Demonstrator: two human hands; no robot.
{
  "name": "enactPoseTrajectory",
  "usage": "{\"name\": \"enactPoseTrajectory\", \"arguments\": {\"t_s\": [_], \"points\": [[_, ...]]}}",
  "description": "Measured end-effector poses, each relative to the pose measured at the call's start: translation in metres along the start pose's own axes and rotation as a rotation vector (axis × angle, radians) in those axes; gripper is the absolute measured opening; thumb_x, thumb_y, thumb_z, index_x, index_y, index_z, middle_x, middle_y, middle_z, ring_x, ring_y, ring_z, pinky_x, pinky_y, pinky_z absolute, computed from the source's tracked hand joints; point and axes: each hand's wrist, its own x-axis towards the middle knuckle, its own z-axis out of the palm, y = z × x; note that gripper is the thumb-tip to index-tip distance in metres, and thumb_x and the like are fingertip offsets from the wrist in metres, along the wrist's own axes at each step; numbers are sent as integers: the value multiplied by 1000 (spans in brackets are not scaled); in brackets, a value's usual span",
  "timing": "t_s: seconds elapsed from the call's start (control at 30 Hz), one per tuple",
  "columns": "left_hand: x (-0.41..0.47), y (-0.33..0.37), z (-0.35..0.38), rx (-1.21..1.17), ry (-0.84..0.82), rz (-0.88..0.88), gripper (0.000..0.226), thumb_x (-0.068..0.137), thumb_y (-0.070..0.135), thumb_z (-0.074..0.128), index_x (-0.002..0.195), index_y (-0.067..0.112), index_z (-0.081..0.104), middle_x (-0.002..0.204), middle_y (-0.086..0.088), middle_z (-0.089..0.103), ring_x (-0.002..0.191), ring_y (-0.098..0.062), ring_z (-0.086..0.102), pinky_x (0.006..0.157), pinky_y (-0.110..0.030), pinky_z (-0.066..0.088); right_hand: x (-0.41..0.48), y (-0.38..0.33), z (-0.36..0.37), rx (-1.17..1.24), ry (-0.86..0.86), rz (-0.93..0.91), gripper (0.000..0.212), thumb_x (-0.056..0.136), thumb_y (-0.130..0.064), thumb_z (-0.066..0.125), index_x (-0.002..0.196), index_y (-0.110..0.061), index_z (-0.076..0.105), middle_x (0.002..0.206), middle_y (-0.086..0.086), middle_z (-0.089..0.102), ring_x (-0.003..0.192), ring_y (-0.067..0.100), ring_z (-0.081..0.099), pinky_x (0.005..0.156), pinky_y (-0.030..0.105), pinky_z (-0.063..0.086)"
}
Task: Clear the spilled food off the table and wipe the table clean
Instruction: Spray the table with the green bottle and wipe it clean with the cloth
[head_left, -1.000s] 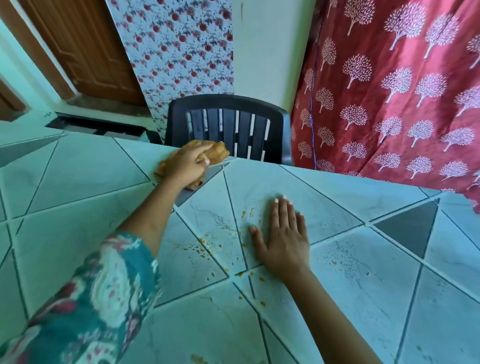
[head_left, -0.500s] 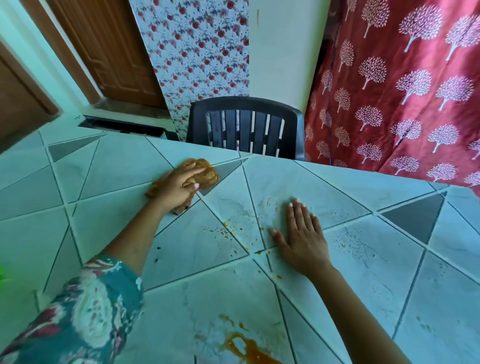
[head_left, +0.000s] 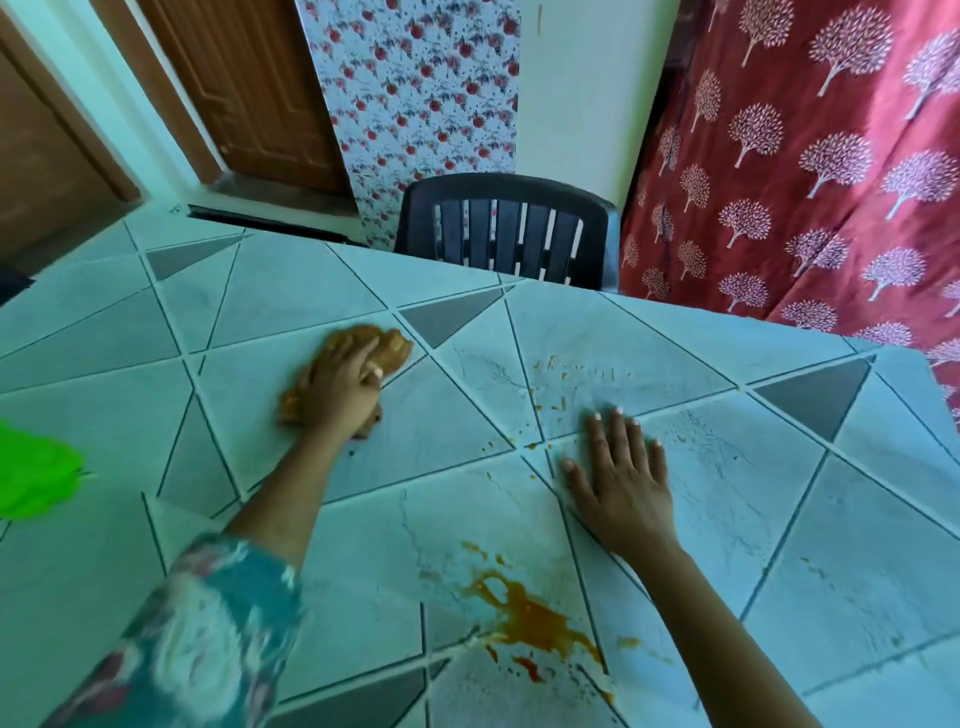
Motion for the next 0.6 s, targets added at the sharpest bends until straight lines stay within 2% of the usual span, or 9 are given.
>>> {"name": "enactPoseTrajectory", "arguments": {"t_s": [0.03, 0.1, 0.13, 0.2, 0.3, 0.37, 0.47, 0.53, 0.6], "points": [[6, 13, 5, -1, -7, 3, 49, 90, 31, 48, 138, 33, 43, 151, -2, 34, 138, -23, 30, 114, -46, 17, -1, 1, 0, 3, 5, 5, 93, 70, -66, -21, 150, -20, -6, 157, 6, -13, 144, 19, -15, 114, 38, -14], [-9, 43, 17, -54, -52, 82, 53, 83, 36, 41, 135, 33, 48, 151, -1, 33, 134, -28, 37, 110, -54, 24, -2, 1, 1, 5, 17, 13, 90, 72, -64, -17, 150, -21, -5, 158, 5, -11, 144, 20, -13, 114, 38, -14], [-28, 58, 25, -49, -91, 159, 56, 79, 36, 38, 134, 33, 48, 151, -2, 33, 135, -28, 36, 110, -53, 24, -1, 1, 0, 2, 21, 15, 88, 73, -64, -16, 150, -22, -5, 158, 4, -11, 144, 20, -13, 114, 38, -13], [-82, 73, 31, -14, -131, 318, 57, 79, 36, 38, 136, 35, 46, 152, 0, 32, 140, -22, 27, 115, -43, 13, 0, 2, 2, -7, 26, 20, 87, 74, -65, -14, 150, -23, -4, 158, 4, -10, 145, 19, -11, 114, 38, -13], [-137, 43, 13, -38, -121, 463, 53, 84, 35, 43, 137, 38, 43, 150, 2, 34, 141, -17, 27, 114, -40, 11, 1, 4, 4, 2, 34, 21, 87, 75, -65, -12, 150, -24, -3, 158, 4, -8, 145, 19, -11, 114, 38, -12], [-130, -1, 2, -4, -65, 406, 53, 84, 40, 38, 136, 34, 46, 148, -1, 38, 139, -20, 31, 114, -42, 16, 1, 3, 5, 8, 26, 12, 87, 74, -66, -13, 150, -24, -4, 158, 4, -9, 145, 19, -11, 114, 38, -12], [-73, -41, -15, 17, 13, 148, 58, 81, 43, 36, 135, 24, 50, 148, -8, 39, 137, -26, 33, 112, -49, 23, 0, 2, 5, 23, 30, 11, 89, 73, -66, -13, 151, -24, -2, 158, 4, -8, 145, 20, -10, 115, 39, -11], [-43, -29, -21, 27, 15, 25, 49, 87, 33, 46, 136, 28, 47, 150, -5, 35, 139, -23, 30, 114, -45, 19, -7, 2, 5, 31, 27, 5, 86, 76, -65, -11, 151, -23, -2, 158, 5, -8, 145, 20, -10, 114, 39, -11], [-39, -3, -12, 7, -19, 26, 49, 87, 30, 46, 135, 32, 47, 151, -2, 34, 138, -23, 30, 114, -44, 18, -15, 0, 6, 18, 14, 7, 80, 81, -63, -7, 150, -22, -5, 158, 4, -10, 145, 20, -12, 115, 40, -12]]}}
